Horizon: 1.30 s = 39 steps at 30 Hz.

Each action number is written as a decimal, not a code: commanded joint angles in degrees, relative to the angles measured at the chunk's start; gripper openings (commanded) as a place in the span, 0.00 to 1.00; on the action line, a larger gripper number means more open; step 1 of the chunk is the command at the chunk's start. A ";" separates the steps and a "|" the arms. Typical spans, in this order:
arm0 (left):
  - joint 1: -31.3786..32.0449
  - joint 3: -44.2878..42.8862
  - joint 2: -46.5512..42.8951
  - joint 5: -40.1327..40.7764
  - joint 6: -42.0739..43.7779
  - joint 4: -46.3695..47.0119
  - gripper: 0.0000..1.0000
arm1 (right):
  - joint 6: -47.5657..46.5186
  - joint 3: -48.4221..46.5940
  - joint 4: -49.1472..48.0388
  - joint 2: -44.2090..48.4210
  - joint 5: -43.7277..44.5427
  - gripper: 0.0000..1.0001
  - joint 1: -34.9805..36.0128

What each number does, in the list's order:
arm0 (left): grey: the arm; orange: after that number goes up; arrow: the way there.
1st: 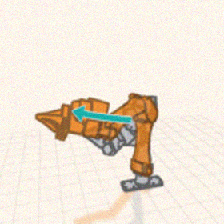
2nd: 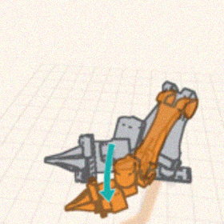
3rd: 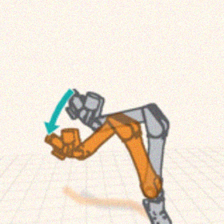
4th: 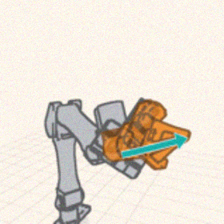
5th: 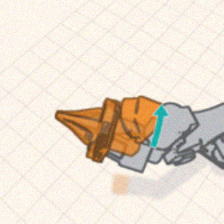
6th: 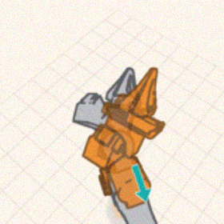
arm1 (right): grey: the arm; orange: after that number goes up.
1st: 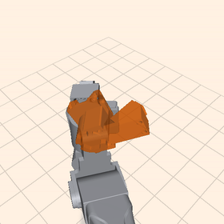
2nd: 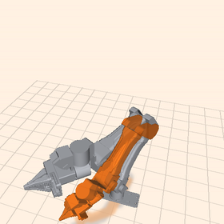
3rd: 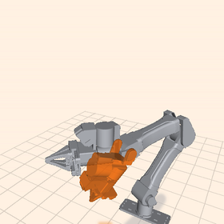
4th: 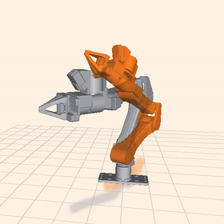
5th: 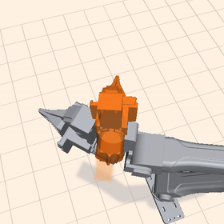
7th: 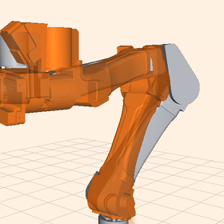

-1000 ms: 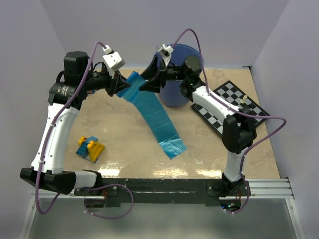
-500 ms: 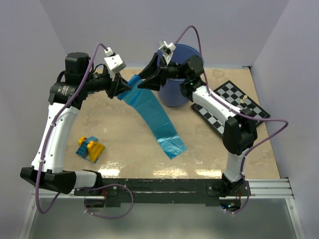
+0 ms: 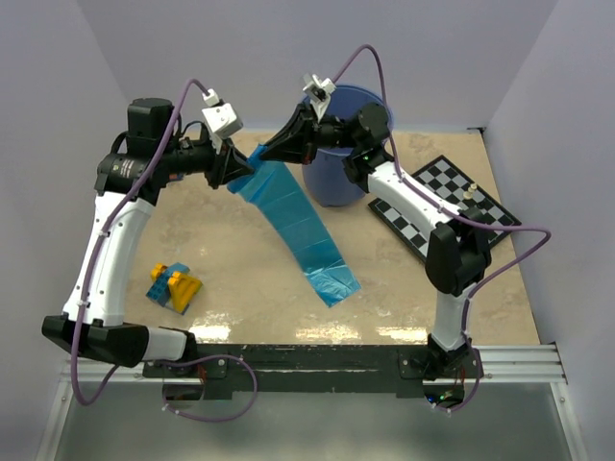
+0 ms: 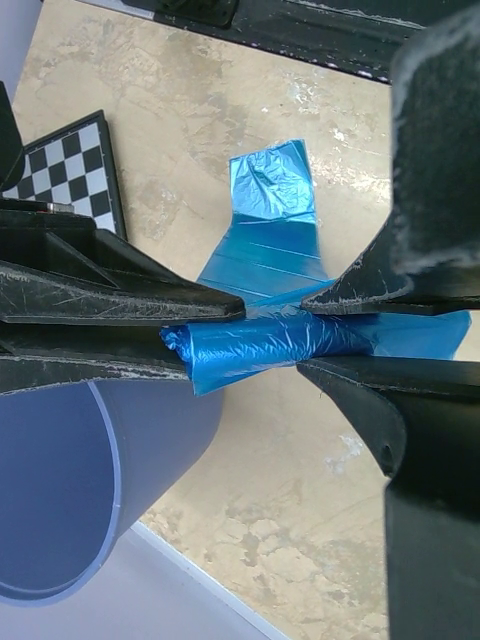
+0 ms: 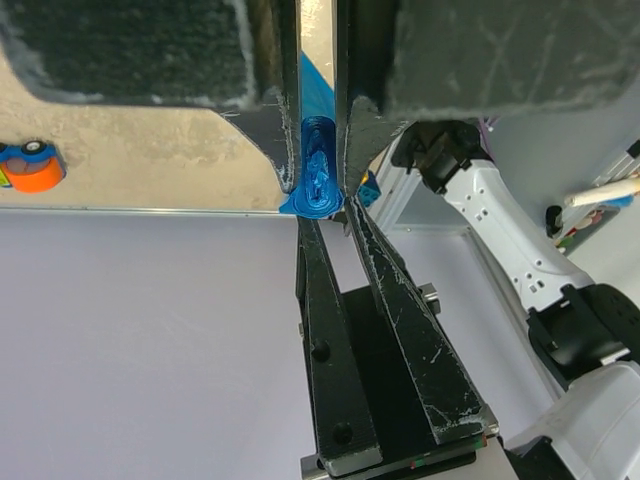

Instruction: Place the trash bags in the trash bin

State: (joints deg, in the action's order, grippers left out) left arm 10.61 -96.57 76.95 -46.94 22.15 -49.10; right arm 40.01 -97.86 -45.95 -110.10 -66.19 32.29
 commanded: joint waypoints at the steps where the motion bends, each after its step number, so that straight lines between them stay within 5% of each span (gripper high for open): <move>1: -0.06 -4.23 2.67 -2.54 4.11 -2.74 0.17 | -0.55 -3.03 -0.45 0.15 -0.07 0.00 1.28; 13: 0.20 -8.72 6.90 -2.37 10.45 -9.78 0.48 | -0.72 -3.39 -0.28 -0.20 -0.08 0.00 1.28; 20: 0.20 -12.22 9.18 -2.11 13.44 -14.52 0.38 | -1.25 -4.26 0.69 -0.72 -0.34 0.00 1.28; 27: 0.20 -22.59 14.01 -0.09 18.01 -26.03 0.45 | -2.74 -4.79 2.54 -0.99 -0.34 0.00 1.28; 39: 0.20 -23.39 13.40 0.53 17.14 -26.22 0.44 | -3.80 -5.23 4.20 -1.34 0.19 0.00 1.28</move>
State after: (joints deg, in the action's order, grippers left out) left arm 10.90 -117.64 91.29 -46.09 38.50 -74.70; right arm 37.08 -100.18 -41.34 -111.33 -65.78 33.36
